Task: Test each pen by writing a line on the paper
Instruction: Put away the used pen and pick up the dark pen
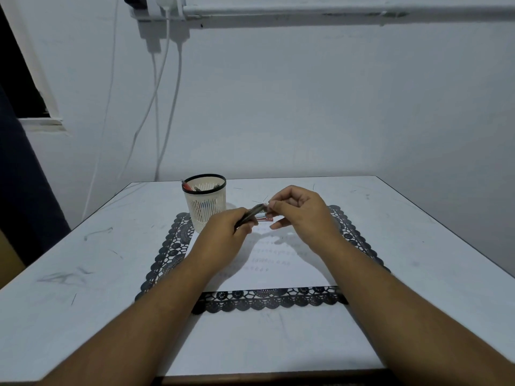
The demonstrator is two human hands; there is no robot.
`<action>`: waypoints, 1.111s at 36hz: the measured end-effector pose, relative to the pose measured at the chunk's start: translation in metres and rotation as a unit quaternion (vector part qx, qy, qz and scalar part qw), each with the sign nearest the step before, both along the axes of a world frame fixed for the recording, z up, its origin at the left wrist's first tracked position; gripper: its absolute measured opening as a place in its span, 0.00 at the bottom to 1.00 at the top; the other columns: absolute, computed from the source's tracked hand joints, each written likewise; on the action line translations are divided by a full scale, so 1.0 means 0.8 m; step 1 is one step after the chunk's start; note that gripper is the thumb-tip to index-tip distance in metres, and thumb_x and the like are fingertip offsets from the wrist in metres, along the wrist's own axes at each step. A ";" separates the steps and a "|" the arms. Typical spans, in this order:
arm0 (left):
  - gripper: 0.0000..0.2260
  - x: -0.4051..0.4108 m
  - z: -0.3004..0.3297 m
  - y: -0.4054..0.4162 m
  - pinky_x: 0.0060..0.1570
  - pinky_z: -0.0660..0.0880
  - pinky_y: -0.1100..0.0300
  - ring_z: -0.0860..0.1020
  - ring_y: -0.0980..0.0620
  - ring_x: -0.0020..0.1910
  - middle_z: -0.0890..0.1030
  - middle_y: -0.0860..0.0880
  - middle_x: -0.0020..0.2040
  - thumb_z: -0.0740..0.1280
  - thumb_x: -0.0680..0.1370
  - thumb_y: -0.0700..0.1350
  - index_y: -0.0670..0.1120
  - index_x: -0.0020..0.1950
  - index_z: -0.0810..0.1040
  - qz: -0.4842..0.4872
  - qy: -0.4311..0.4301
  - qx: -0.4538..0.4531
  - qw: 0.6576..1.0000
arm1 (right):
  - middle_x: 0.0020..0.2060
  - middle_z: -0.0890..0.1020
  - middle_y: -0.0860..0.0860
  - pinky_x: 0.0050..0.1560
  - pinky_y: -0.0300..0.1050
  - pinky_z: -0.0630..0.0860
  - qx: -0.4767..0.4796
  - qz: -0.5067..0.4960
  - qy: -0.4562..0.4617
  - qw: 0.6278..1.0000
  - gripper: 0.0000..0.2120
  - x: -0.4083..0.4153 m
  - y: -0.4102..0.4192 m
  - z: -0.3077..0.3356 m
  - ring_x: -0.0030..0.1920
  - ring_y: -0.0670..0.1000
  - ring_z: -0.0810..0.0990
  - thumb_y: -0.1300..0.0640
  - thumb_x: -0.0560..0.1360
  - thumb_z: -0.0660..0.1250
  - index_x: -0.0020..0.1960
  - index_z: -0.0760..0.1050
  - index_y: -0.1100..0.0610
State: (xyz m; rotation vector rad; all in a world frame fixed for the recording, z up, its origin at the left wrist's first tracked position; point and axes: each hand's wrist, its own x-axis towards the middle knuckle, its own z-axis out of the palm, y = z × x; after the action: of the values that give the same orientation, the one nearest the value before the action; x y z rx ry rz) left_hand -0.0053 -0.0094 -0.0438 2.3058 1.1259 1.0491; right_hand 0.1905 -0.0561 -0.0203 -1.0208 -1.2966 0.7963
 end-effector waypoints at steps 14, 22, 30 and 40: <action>0.07 -0.005 0.000 0.002 0.50 0.79 0.50 0.80 0.55 0.47 0.84 0.56 0.47 0.69 0.81 0.42 0.51 0.55 0.84 0.001 0.057 0.051 0.997 | 0.38 0.86 0.55 0.43 0.51 0.86 -0.001 -0.030 -0.172 0.985 0.04 0.014 0.002 -0.002 0.44 0.56 0.86 0.62 0.79 0.73 0.46 0.85 0.58; 0.04 -0.007 -0.002 0.006 0.47 0.77 0.47 0.79 0.54 0.46 0.82 0.56 0.45 0.68 0.82 0.44 0.51 0.52 0.83 0.002 0.088 0.080 0.993 | 0.37 0.86 0.44 0.46 0.63 0.84 0.013 -0.034 -0.293 0.956 0.04 0.023 0.005 -0.003 0.41 0.56 0.85 0.53 0.79 0.73 0.45 0.85 0.48; 0.05 -0.010 0.000 0.006 0.48 0.78 0.50 0.80 0.55 0.47 0.83 0.57 0.47 0.68 0.82 0.43 0.50 0.53 0.84 -0.016 0.085 0.081 0.993 | 0.39 0.87 0.49 0.47 0.53 0.85 -0.016 0.002 -0.223 0.975 0.04 0.018 -0.002 0.002 0.45 0.50 0.86 0.57 0.79 0.73 0.46 0.86 0.54; 0.06 -0.015 0.004 0.005 0.45 0.77 0.56 0.79 0.60 0.44 0.83 0.58 0.45 0.69 0.81 0.42 0.50 0.55 0.85 -0.030 0.062 0.068 0.995 | 0.42 0.86 0.59 0.37 0.47 0.81 -0.101 0.075 0.017 0.992 0.03 0.006 -0.004 0.001 0.43 0.56 0.85 0.61 0.76 0.76 0.45 0.83 0.60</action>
State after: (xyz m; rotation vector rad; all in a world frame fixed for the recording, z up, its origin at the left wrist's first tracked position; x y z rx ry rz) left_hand -0.0175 -0.0052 -0.0407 2.5265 1.0520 0.9997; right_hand 0.1949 -0.0593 -0.0197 -1.0736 -1.2931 1.0719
